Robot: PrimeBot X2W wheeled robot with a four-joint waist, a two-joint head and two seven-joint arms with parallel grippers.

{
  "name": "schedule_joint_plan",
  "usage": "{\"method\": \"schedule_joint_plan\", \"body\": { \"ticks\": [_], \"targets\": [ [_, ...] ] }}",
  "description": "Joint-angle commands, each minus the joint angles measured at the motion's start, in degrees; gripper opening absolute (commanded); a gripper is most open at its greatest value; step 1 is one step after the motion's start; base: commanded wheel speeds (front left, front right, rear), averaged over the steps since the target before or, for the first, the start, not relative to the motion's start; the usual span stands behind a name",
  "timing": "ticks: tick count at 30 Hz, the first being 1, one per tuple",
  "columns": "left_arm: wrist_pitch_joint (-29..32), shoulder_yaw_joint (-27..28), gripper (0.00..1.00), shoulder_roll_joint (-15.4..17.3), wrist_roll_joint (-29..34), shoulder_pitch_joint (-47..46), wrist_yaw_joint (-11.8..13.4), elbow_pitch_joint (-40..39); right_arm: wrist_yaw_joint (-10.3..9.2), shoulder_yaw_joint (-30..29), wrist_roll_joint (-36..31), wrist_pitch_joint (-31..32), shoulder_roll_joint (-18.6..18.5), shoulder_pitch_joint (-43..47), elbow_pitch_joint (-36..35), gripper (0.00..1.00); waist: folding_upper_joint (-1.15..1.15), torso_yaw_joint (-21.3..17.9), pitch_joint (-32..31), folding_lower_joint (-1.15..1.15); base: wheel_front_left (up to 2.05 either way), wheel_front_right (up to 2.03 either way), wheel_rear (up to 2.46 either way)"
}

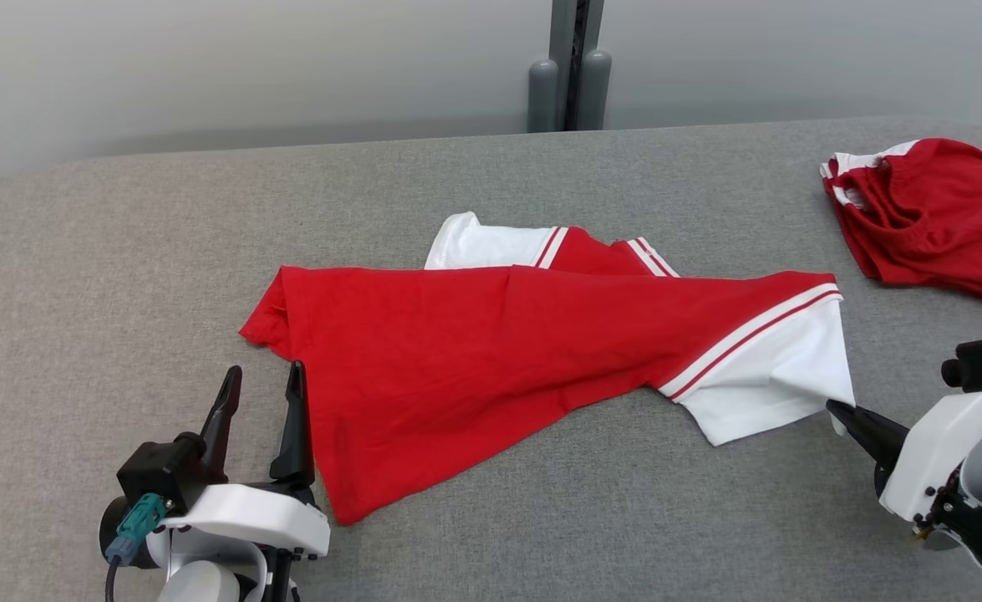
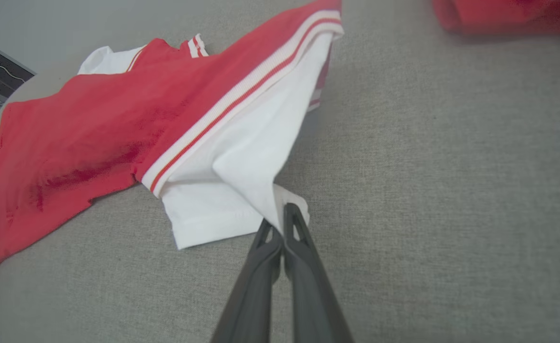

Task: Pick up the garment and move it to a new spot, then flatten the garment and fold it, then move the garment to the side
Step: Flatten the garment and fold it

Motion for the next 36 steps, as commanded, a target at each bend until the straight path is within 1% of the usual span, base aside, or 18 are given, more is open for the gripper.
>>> {"method": "schedule_joint_plan", "body": {
  "ticks": [1,7,11,14,18,21,23,24,25,28,32,33,36],
  "targets": [
    [-0.12,0.05,1.00,0.30,-0.19,0.50,-0.19,0.06,0.02,-0.64,3.38,1.86,-1.76,1.52,-2.56,0.00,0.00,-0.87,-0.42,0.00,0.00,0.00,0.00],
    [-0.12,0.10,1.00,0.13,-0.18,0.70,-0.09,0.23,0.02,-3.86,16.10,8.39,-6.11,5.51,-11.49,0.00,0.00,-1.85,-0.91,0.00,0.00,0.00,0.00],
    [-0.12,0.06,1.00,0.04,-0.07,0.75,-0.10,0.34,0.03,-5.40,22.38,12.58,-8.16,8.10,-14.90,0.00,0.00,-1.95,-1.10,0.00,0.00,0.00,0.00],
    [-0.12,-0.01,1.00,-0.01,-0.08,0.73,-0.33,0.36,0.03,-6.43,26.73,15.42,-9.36,10.09,-16.13,0.00,0.00,-1.86,-1.15,0.00,0.00,0.00,0.00],
    [-0.12,0.11,1.00,-0.05,0.04,0.76,-0.48,0.51,0.03,-6.70,30.42,18.70,-10.48,11.72,-16.62,0.00,0.00,-1.57,-1.29,0.00,0.00,0.00,0.00],
    [-0.12,0.23,1.00,-0.09,0.07,0.77,-0.52,0.53,0.03,-6.81,30.25,18.22,-10.76,11.87,-16.20,0.00,0.00,-1.44,-1.46,0.00,0.00,0.00,0.00],
    [-0.12,0.35,1.00,-0.11,0.09,0.85,-0.56,0.63,0.03,-6.46,29.62,17.74,-10.55,11.98,-15.53,0.42,0.00,-1.39,-1.64,0.00,0.00,0.00,0.00],
    [-0.12,0.37,1.00,-0.12,0.13,0.92,-0.60,0.68,0.03,-6.32,29.40,17.49,-10.37,12.01,-15.18,0.82,0.00,-1.36,-1.75,0.00,0.00,0.00,0.00],
    [-0.12,0.39,1.00,-0.12,0.19,1.02,-0.63,0.72,0.03,-6.18,29.32,17.26,-10.20,12.07,-14.81,1.00,0.00,-1.32,-1.84,0.00,0.00,0.00,0.00],
    [-0.12,0.56,1.00,-0.09,0.32,1.19,-0.76,0.74,0.03,-5.75,28.44,16.26,-10.20,12.11,-14.10,1.00,0.00,-1.28,-2.14,0.00,0.00,0.00,0.00],
    [-0.12,0.82,1.00,-0.06,0.40,1.57,-0.75,0.74,0.03,-5.34,25.96,13.44,-11.48,12.43,-13.79,1.00,0.00,-1.40,-2.54,0.00,0.00,0.00,0.00],
    [-0.12,0.98,1.00,-0.06,0.42,1.79,-0.62,0.68,0.03,-5.84,24.55,10.68,-12.18,12.52,-14.36,1.00,0.00,-1.56,-2.74,0.00,0.00,0.00,0.00],
    [-0.12,1.28,1.00,-0.09,0.35,1.98,-0.57,0.51,0.03,-6.81,22.06,5.57,-13.08,12.99,-15.67,1.00,0.00,-1.81,-3.18,0.00,0.00,0.00,0.00]
  ]
}}
